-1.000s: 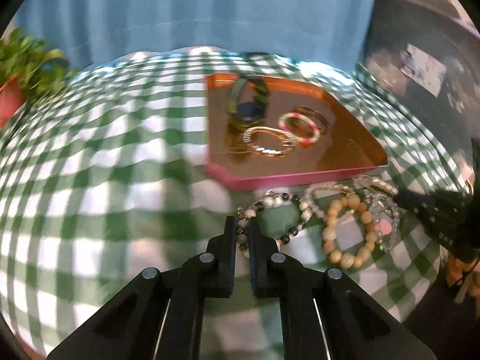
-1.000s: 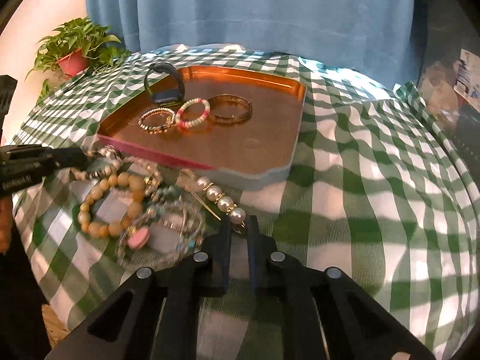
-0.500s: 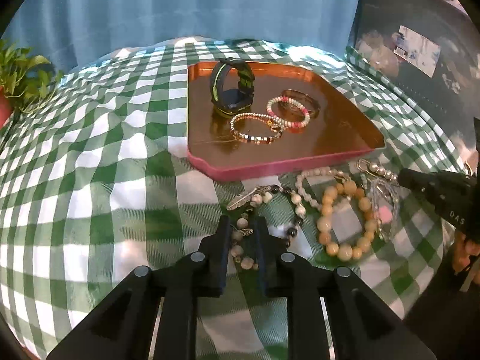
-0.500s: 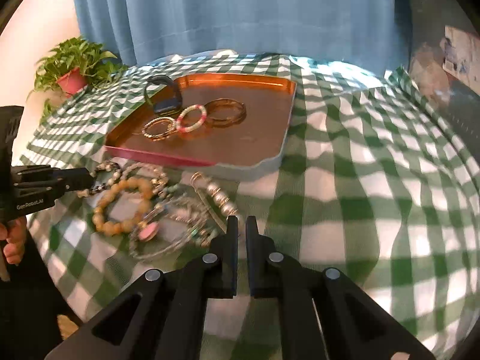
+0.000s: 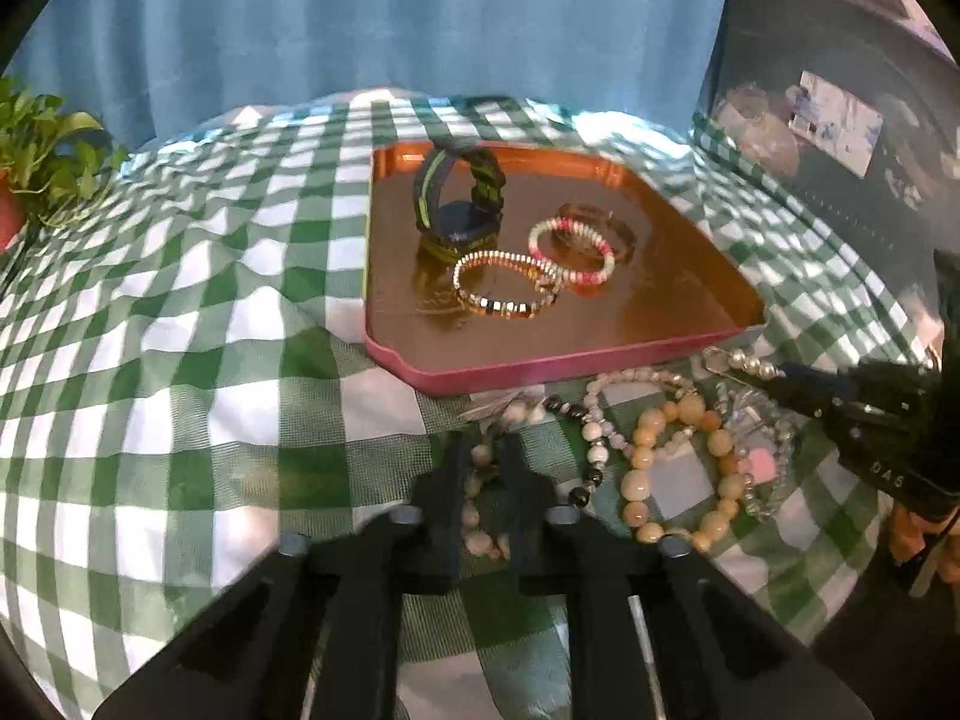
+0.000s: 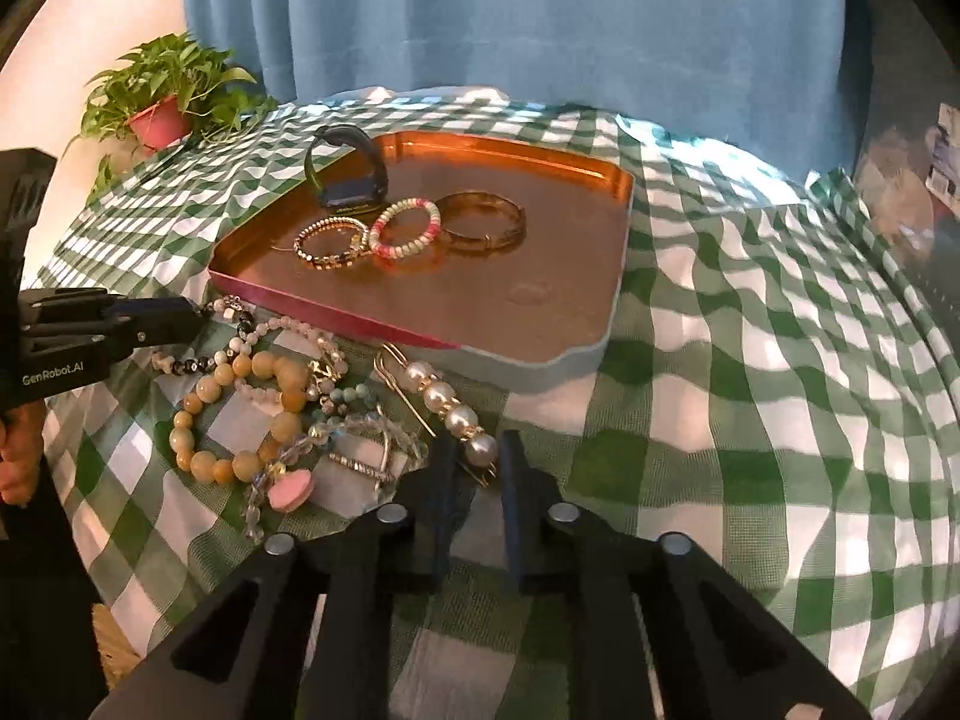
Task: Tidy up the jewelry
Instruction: 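Grasp the black-and-white bead bracelet with the left tool while the right grasps the pearl pin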
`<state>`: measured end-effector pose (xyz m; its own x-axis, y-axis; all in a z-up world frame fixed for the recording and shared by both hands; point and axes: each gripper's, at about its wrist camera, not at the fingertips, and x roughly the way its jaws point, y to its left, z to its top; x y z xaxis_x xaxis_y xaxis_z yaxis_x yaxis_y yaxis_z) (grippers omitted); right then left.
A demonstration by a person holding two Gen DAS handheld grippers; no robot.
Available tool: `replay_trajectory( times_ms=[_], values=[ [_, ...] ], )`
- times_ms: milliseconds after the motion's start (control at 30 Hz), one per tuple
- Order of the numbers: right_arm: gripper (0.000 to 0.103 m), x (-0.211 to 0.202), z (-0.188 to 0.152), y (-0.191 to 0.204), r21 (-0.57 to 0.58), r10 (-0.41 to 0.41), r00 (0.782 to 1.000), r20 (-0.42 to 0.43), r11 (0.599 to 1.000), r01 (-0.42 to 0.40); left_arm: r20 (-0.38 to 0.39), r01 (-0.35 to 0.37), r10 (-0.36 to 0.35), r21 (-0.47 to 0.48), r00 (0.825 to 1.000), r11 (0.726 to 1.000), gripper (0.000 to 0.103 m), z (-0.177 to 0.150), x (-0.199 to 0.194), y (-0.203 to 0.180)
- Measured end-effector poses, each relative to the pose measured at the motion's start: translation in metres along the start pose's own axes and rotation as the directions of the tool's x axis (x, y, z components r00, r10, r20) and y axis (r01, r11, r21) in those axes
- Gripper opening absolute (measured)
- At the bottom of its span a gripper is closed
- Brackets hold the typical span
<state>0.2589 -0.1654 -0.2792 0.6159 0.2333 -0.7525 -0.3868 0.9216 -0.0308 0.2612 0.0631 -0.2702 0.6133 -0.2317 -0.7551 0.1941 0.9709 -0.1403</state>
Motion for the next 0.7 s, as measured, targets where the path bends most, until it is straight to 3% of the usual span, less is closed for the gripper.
replay_trajectory(
  times_ms=[133, 367, 433, 500, 533, 633, 700],
  values=[
    [0.009, -0.014, -0.015, -0.005, 0.039, -0.097, 0.995, -0.022, 0.994, 0.097, 0.033, 0.021, -0.020, -0.046, 0.999, 0.999, 0.004, -0.009, -0.027, -0.002],
    [0.010, -0.036, -0.037, -0.004, 0.125, -0.006, 1.000, -0.022, 0.992, 0.009, -0.078, 0.026, -0.026, -0.006, 0.997, 1.000, 0.007, -0.018, -0.012, -0.007],
    [0.015, -0.033, -0.033, -0.005, 0.120, 0.003, 1.000, -0.013, 0.993, -0.001, -0.065, 0.025, -0.024, 0.021, 0.998, 0.999, 0.016, -0.015, -0.011, -0.006],
    [0.017, -0.028, -0.028, -0.006, 0.102, -0.002, 1.000, -0.010, 0.995, 0.003, -0.081, 0.015, -0.008, 0.093, 0.997, 0.996, 0.060, -0.013, -0.004, -0.009],
    [0.018, -0.025, -0.026, -0.007, 0.090, -0.007, 1.000, -0.009, 0.996, 0.007, -0.078, -0.011, 0.021, 0.129, 0.997, 0.992, 0.068, -0.013, -0.001, -0.011],
    [0.021, -0.018, -0.022, -0.005, 0.058, -0.003, 1.000, -0.003, 0.998, 0.003, -0.051, -0.076, 0.089, 0.215, 0.995, 0.974, 0.070, -0.011, 0.005, -0.017],
    [0.021, -0.015, -0.019, -0.003, 0.031, -0.007, 1.000, 0.001, 0.999, 0.007, -0.037, -0.096, 0.107, 0.224, 0.994, 0.970, 0.070, -0.008, 0.008, -0.016]
  ],
)
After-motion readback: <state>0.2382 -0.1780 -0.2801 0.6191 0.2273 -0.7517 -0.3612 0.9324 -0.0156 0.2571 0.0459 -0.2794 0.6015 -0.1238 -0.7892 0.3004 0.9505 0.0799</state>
